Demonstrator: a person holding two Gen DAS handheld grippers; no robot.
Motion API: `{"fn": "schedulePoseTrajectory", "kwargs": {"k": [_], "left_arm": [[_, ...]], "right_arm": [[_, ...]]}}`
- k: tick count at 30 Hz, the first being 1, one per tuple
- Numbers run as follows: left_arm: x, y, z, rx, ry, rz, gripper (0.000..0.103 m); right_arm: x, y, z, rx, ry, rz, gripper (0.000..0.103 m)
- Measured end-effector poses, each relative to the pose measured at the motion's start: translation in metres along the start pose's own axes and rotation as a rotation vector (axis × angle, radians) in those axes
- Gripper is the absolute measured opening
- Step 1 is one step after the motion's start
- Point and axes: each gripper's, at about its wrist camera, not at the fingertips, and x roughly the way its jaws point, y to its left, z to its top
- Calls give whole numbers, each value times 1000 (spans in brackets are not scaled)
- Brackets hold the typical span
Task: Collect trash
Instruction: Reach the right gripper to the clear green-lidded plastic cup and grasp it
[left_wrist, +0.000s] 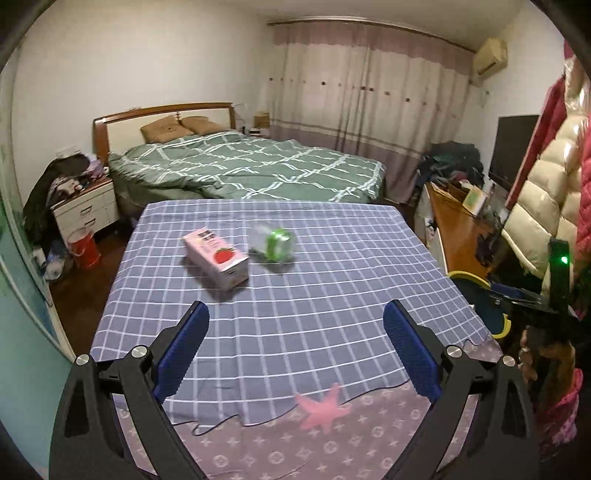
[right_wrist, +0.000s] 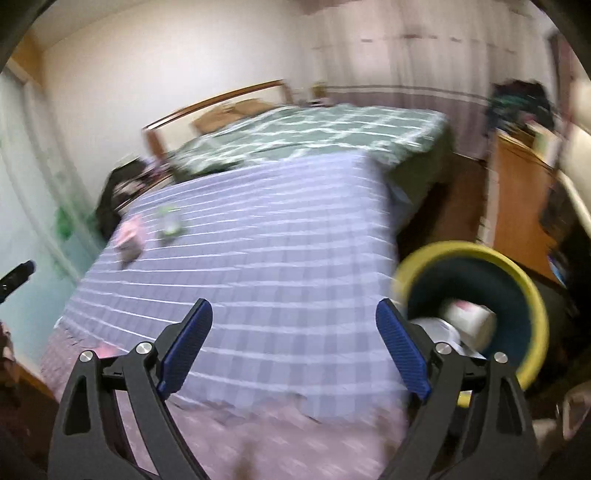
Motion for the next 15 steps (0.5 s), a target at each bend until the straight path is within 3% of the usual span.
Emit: {"fn": "schedulePoseTrajectory", "kwargs": {"k": [8,15], "left_arm": [[1,18,-9,-26,-8,18,94],[8,36,-13,-61,1,27,94]], "right_arm": [[77,90,48,-177,40,189,85],[155,142,78,-282,83,222,85]]}}
